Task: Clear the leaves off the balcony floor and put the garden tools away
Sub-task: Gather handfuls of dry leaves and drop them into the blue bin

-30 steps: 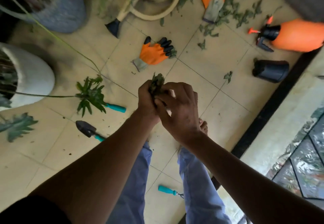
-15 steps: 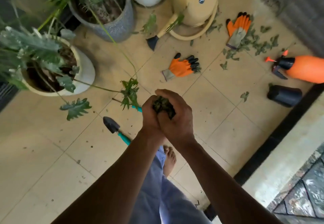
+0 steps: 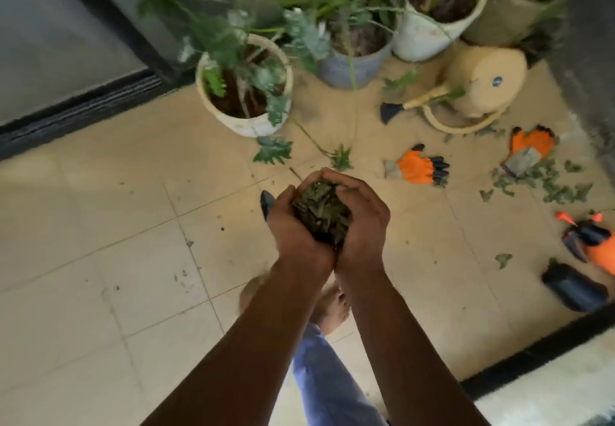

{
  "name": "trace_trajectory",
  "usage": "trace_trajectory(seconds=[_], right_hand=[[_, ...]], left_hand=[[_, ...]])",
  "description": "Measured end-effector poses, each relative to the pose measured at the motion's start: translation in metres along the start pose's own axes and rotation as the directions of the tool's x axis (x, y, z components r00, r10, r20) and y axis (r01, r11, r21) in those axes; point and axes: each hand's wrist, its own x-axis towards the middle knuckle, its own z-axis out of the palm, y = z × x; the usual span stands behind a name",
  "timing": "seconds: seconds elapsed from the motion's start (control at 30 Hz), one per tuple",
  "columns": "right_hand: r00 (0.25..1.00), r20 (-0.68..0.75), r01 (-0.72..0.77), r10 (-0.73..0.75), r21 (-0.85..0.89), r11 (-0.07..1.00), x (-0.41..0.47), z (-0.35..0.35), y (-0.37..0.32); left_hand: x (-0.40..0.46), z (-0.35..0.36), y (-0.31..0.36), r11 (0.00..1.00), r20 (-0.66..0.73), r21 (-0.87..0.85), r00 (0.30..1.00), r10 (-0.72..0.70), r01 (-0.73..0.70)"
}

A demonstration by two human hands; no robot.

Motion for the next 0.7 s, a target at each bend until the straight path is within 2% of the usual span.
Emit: trace_trajectory(seconds=[0.1, 0.27, 0.43, 0.6, 0.7], right_hand=[[0.987, 0.077, -0.142, 0.140, 0.034, 0.989, -0.015, 0.051, 0.034], [0.947, 0.169, -0.256, 0.275, -0.124, 0.959, -0.052, 0.137, 0.100], [0.890, 0.284, -0.339, 0.356, -0.109, 0.934, -0.108, 0.232, 0.171], [0.770, 0.397, -0.480, 0.500, -0.155, 0.863, -0.180, 0.338, 0.239], [0.687, 0.424, -0.561, 0.590, -0.206, 0.802, -0.227, 0.393, 0.280]], left_hand=[[-0.003, -0.021, 0.055, 0.994, 0.049, -0.010, 0.993, 0.109, -0.109], [-0.007, -0.080, 0.162, 0.969, 0.083, -0.014, 0.966, 0.246, -0.246], [-0.028, -0.144, 0.280, 0.933, -0.013, -0.146, 0.944, 0.330, -0.329], [-0.075, -0.204, 0.404, 0.849, -0.129, -0.283, 0.895, 0.428, -0.446], [-0.105, -0.236, 0.470, 0.782, -0.144, -0.359, 0.858, 0.494, -0.510]])
